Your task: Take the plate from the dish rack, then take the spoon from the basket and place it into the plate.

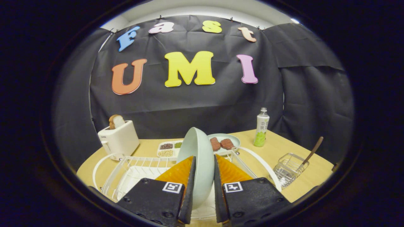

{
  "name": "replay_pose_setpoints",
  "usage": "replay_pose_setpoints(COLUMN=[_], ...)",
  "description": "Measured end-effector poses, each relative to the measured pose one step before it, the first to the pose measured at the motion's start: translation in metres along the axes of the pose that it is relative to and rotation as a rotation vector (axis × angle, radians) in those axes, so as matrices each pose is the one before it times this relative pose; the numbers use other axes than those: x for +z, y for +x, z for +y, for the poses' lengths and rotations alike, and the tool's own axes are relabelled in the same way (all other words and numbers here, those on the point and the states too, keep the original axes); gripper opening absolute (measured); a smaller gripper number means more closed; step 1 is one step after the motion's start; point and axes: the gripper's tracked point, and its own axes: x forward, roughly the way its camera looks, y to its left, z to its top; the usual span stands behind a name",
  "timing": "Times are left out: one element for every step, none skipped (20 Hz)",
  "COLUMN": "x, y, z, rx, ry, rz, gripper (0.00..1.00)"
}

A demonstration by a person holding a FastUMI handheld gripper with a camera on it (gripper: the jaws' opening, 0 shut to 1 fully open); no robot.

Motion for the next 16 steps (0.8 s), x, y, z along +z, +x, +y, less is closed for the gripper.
replay_pose_setpoints(x=[0.00655, 0.00505, 0.0048, 0.00165, 0.00245, 0.00256, 0.00289, 0.00229, 0.00315, 0.00579, 0.01332, 0.01083, 0.00914, 0.00264, 0.00491, 0.00593], y=[-0.00369, -0.00283, -0.0012, -0.00084, -0.00048, -0.00008, 0.00013, 0.00098, -0.00019, -0.00179, -0.0027, -0.00402, -0.00671, -0.00808, -0.00819, -0.00782], z=[0.00097, 0.00169, 0.00281, 0.00226, -0.00036, -0.00035, -0.00084, -0.00043, -0.00047, -0.00285, -0.00388, -0.00486, 0.00222, 0.0056, -0.00008, -0.00208], rx=[-0.01021, -0.00626, -0.00488, -0.0057, -0.00606, -0.0075, -0.00881, -0.01003, -0.00977, -0.01923, -0.01732, -0.01034, 0.02699, 0.03478, 0.01333, 0.00587], ry=[-0.00352, -0.00947, -0.01503, -0.01954, -0.00934, -0.00404, -0.00968, -0.01166, -0.01997, -0.02337, -0.02149, -0.01333, 0.01034, 0.01648, 0.00659, -0.00079], rz=[-0.01526, -0.0144, -0.00842, -0.00261, -0.00471, -0.00356, -0.00009, -0.00088, 0.00018, -0.01222, -0.03597, -0.03477, -0.01962, -0.0029, -0.01009, -0.01562], gripper=[0.33, 0.31, 0.3, 0.28, 0.28, 0.28, 0.28, 0.28, 0.28, 0.28, 0.28, 0.27, 0.26, 0.2, 0.19, 0.18])
